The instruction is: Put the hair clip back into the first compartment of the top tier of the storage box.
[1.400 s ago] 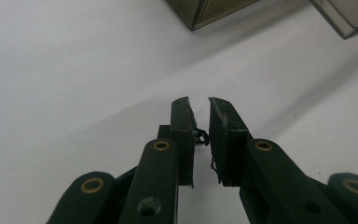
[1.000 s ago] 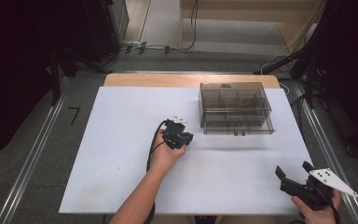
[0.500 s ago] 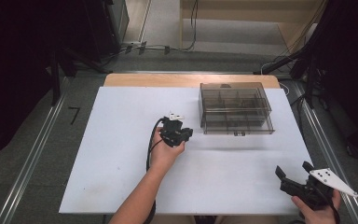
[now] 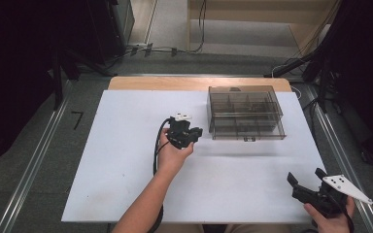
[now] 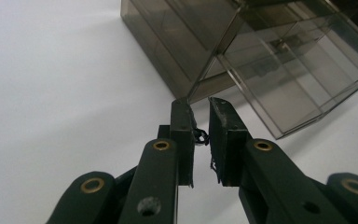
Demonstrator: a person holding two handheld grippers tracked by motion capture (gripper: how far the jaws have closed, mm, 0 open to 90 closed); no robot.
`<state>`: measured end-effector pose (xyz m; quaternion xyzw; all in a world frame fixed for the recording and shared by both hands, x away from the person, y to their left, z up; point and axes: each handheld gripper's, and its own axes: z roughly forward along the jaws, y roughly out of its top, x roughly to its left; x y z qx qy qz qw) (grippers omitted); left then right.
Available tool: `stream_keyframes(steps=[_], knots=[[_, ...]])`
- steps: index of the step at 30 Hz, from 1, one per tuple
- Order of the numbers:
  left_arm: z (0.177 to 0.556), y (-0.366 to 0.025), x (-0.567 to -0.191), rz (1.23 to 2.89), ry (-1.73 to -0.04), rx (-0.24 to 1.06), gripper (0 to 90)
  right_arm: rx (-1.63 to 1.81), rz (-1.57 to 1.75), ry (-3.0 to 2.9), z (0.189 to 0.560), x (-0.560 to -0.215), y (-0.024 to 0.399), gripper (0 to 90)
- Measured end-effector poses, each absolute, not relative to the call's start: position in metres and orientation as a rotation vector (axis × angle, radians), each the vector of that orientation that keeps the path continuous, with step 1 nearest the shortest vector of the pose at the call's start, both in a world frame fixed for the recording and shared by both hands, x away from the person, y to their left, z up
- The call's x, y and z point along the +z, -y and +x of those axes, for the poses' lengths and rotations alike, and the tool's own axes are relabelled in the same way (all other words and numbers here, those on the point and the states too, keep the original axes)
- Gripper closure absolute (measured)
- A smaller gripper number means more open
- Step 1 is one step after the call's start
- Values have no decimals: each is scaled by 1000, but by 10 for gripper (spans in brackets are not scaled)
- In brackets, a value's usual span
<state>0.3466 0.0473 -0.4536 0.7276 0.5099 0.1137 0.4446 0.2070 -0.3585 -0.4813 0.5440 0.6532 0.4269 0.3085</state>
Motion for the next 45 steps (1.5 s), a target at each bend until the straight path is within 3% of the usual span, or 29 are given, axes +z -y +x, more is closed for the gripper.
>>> stream_keyframes(steps=[45], knots=[[349, -11, -406, 1748, -1156, 289, 804, 1131, 1443, -1728, 207, -481, 358, 18]])
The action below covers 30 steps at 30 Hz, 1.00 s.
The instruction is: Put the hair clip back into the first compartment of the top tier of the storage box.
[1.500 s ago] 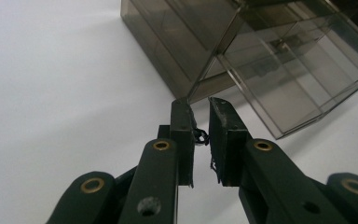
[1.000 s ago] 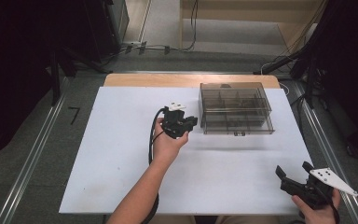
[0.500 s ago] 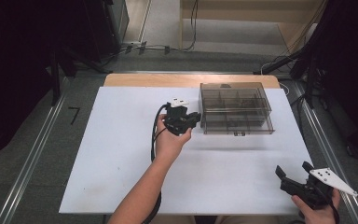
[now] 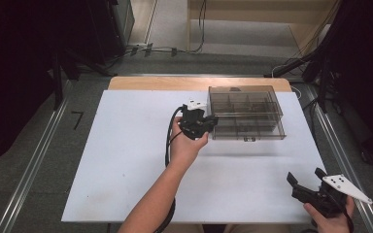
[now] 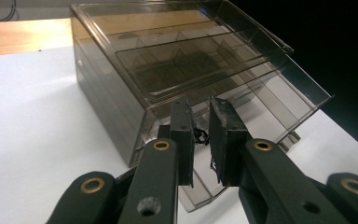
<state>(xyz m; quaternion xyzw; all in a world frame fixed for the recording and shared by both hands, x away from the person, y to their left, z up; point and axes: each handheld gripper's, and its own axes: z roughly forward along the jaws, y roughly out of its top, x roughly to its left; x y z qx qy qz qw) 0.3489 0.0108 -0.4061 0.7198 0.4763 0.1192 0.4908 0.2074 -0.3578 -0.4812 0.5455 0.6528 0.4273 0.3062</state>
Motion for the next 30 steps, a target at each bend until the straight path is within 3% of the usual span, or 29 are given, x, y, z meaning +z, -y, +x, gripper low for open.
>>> stream_keyframes(steps=[30], knots=[[352, 12, -419, 1774, -1140, 281, 803, 1129, 1442, -1731, 208, -481, 358, 18]])
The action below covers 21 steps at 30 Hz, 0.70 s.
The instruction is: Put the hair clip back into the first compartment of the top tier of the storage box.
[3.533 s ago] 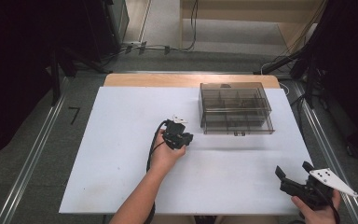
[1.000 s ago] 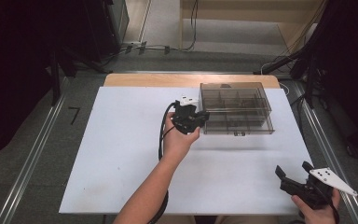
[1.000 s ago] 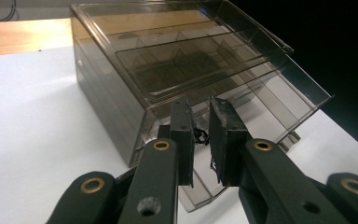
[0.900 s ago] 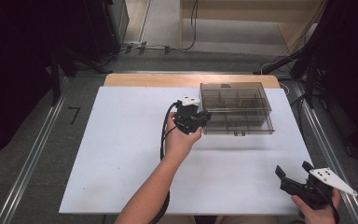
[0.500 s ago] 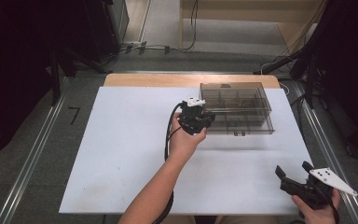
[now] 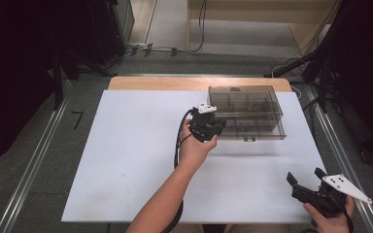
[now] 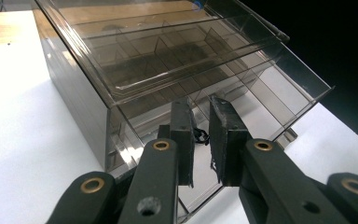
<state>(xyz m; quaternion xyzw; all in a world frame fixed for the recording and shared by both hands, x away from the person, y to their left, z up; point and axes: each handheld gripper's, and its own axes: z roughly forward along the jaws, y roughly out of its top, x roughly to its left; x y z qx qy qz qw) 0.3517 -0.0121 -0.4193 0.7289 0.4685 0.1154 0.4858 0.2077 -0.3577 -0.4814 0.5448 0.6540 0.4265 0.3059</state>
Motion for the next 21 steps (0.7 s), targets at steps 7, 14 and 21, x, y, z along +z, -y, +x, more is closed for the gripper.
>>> stream_keyframes(steps=[7, 14, 21], knots=[[352, 14, -422, 1776, -1140, 278, 800, 1130, 1441, -1732, 208, -481, 358, 18], [352, 15, -422, 1773, -1138, 285, 762, 1130, 1441, -1732, 208, -481, 358, 18], [352, 12, -420, 1767, -1136, 310, 681, 1130, 1440, -1731, 208, -481, 358, 19]])
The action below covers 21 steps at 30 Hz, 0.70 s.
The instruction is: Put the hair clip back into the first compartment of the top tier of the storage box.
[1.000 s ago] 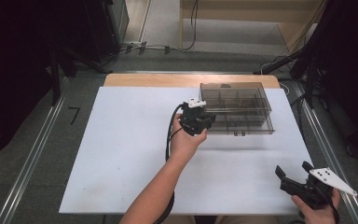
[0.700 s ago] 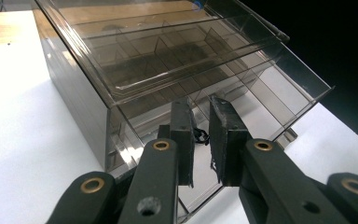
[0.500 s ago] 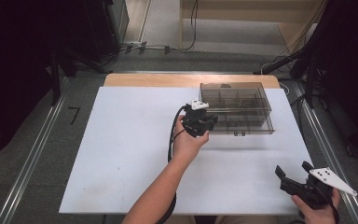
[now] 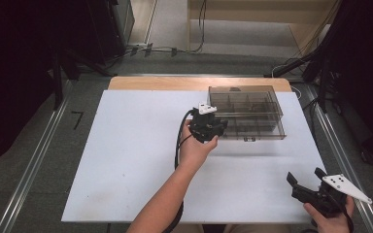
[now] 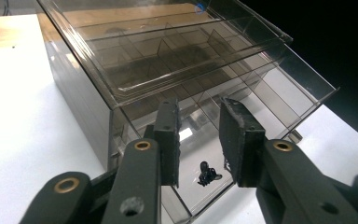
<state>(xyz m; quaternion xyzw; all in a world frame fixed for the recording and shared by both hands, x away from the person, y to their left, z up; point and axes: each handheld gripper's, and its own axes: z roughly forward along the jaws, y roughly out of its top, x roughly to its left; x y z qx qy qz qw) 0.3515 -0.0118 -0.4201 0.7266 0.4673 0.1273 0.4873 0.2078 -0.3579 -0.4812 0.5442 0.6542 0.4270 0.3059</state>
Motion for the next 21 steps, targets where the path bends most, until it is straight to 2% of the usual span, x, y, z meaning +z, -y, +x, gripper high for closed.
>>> stream_keyframes(steps=[13, 17, 21], knots=[[348, 11, -413, 1745, -1118, 334, 555, 1130, 1441, -1730, 208, -481, 358, 18], [347, 10, -410, 1735, -1106, 364, 541, 1130, 1437, -1732, 208, -481, 357, 18], [345, 9, -408, 1728, -1095, 394, 486, 1131, 1439, -1730, 208, -481, 357, 19]])
